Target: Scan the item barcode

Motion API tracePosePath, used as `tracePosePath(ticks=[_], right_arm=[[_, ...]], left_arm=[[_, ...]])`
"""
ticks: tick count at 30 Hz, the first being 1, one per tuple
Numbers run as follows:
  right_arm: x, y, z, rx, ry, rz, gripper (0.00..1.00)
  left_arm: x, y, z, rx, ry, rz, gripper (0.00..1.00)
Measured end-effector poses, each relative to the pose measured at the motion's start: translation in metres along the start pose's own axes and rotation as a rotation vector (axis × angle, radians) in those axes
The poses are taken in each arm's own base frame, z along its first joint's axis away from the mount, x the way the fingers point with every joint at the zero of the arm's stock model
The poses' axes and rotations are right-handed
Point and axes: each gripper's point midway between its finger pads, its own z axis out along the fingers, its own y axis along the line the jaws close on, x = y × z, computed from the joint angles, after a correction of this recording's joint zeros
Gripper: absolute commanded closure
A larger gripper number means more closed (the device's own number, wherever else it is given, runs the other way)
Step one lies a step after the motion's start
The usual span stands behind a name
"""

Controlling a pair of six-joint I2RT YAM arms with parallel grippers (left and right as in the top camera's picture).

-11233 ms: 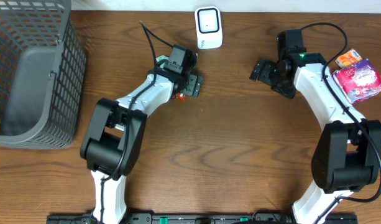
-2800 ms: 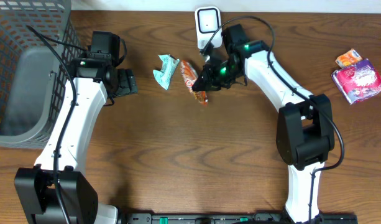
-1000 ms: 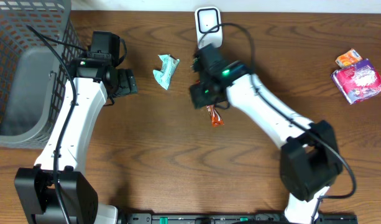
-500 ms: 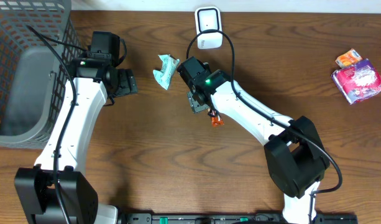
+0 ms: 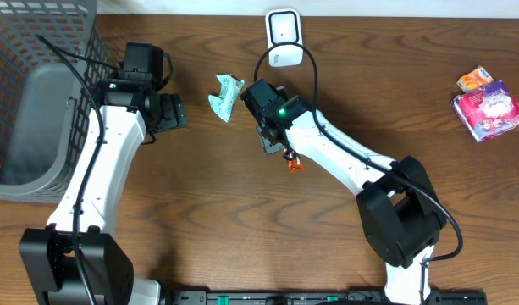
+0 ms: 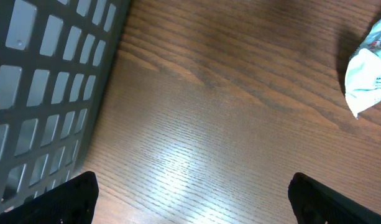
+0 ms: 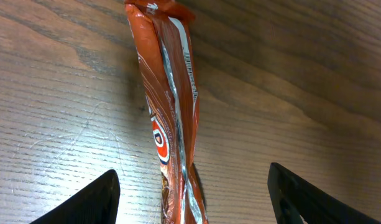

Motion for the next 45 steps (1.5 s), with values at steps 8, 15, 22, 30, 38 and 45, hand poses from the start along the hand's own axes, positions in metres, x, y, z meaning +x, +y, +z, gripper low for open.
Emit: tracePosePath(ticks=[8, 15, 22, 30, 38, 45], right_arm=[[0.001, 0.000, 0.002, 0.001, 0.001, 0.000, 0.30], [0.000, 0.001, 0.002, -0.001, -0.004, 0.001, 0.30], [0.006, 0.000, 0.006, 0.003, 0.007, -0.003, 0.31], [0.008, -0.003, 0.013, 0.028, -0.005, -0.002, 0.33], [0.004, -0.004, 0.014, 0.035, -0.026, -0.003, 0.35], [0.017, 0.001, 0.037, 0.054, 0.031, -0.028, 0.41]], left_arm=[[0.000, 0.000, 0.000, 0.000, 0.000, 0.000, 0.02], [0.000, 0.000, 0.000, 0.000, 0.000, 0.000, 0.02], [0.000, 0.000, 0.000, 0.000, 0.000, 0.000, 0.02], [0.000, 0.000, 0.000, 0.000, 0.000, 0.000, 0.02], [0.000, 0.000, 0.000, 0.000, 0.000, 0.000, 0.02], [0.000, 0.000, 0.000, 0.000, 0.000, 0.000, 0.02]])
